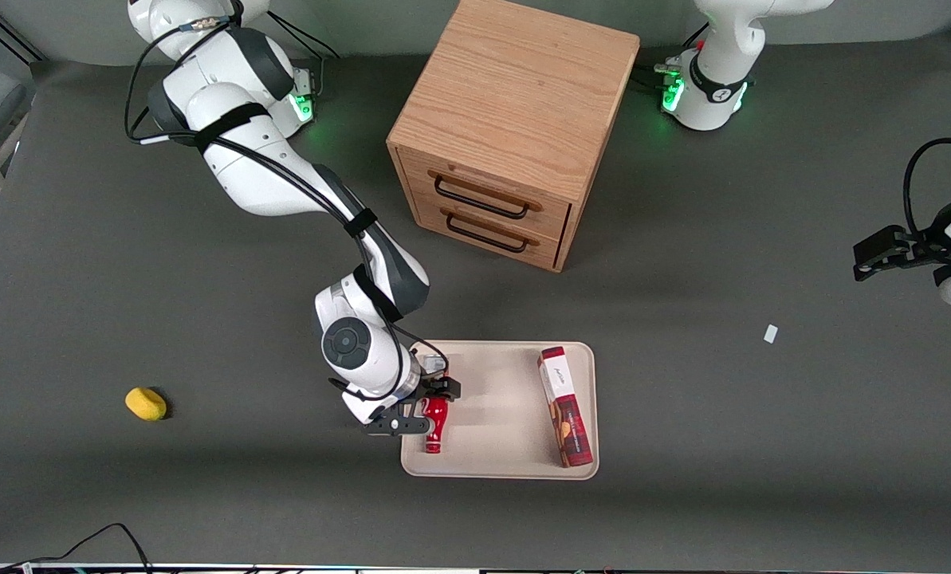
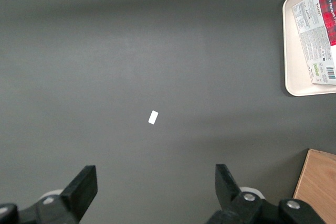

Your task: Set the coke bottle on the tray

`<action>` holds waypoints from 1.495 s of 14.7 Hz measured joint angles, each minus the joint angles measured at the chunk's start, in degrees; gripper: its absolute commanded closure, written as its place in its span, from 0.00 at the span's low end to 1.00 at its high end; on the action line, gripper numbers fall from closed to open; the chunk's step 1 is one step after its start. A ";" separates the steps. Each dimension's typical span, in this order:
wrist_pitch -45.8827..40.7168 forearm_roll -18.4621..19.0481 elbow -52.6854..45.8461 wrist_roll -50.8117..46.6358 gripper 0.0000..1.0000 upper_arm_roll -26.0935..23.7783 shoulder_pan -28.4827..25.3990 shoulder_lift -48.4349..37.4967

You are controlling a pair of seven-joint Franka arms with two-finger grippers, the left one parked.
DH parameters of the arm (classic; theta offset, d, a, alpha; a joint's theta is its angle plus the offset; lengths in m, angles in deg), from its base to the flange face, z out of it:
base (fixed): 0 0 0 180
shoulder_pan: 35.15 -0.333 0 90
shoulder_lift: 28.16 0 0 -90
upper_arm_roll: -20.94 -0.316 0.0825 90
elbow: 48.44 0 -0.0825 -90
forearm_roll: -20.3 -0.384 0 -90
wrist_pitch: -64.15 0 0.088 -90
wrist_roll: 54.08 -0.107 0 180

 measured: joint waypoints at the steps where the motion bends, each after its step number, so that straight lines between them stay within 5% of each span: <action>1: 0.14 0.00 0.01 0.00 0.00 0.01 0.01 0.01; 6: -0.67 0.00 -0.45 0.00 0.00 0.28 1.49 -3.76; 12: -15.43 0.01 2.81 2.02 0.00 0.40 9.46 -17.47; 17: -22.35 0.01 18.77 7.82 0.00 1.78 17.55 -37.56; 22: -29.15 0.01 31.35 15.07 0.00 6.69 18.30 -53.94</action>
